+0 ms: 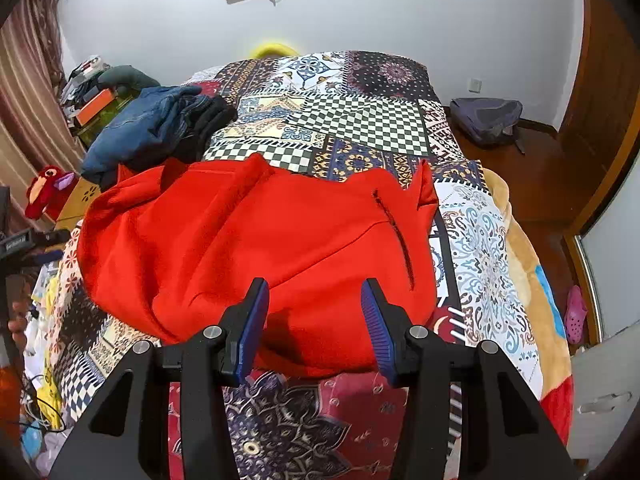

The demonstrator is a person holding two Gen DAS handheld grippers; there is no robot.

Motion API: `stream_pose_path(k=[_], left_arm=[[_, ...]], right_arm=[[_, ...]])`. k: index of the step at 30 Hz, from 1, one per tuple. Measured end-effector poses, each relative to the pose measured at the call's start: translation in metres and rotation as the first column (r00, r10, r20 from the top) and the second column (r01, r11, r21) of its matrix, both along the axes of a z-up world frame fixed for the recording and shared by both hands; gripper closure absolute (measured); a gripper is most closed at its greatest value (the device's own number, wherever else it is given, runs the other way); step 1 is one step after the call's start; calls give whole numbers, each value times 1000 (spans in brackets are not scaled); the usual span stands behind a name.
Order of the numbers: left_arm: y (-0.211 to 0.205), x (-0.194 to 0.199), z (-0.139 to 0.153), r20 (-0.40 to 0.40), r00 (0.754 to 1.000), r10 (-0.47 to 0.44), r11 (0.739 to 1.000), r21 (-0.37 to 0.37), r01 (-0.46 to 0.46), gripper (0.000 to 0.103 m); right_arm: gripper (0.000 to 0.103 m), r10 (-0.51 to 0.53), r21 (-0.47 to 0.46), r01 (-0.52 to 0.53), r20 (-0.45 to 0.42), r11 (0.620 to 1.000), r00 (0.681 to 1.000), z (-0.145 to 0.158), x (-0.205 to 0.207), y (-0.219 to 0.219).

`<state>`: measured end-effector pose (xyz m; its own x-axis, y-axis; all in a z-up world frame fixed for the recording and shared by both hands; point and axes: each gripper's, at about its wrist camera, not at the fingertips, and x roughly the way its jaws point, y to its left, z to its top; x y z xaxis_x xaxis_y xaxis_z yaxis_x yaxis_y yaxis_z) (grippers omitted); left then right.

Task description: Fold large clothes

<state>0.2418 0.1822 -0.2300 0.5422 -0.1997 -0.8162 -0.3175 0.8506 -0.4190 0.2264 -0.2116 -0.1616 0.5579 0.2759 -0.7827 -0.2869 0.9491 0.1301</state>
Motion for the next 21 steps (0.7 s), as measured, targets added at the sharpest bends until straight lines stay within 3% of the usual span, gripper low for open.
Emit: stream_pose_path(k=[3,7,12,16,21], left_arm=[[-5,-10,-15,-12,1000,12,995,-98,-13,7],[-13,-16,-46,-63,998,12,966,-258,-28,7],[-20,-11,-71,-74,997,25,883,-467,-57,7],[-28,4,-77,-64,997,48,874,-480,-73,7],[-32,24,-68,-39,988,148,921,-359,-152,7]], right_arm=[[59,11,1,-11,10,1000,1000,2,-4,3],[59,17,5,-17,7,1000,1000,2,-7,6],[59,22,2,-22,9,1000,1000,1,-8,9],[59,21,3,-21,10,1000,1000,0,-8,9],[59,18,-6,-18,7,1000,1000,-3,-5,10]])
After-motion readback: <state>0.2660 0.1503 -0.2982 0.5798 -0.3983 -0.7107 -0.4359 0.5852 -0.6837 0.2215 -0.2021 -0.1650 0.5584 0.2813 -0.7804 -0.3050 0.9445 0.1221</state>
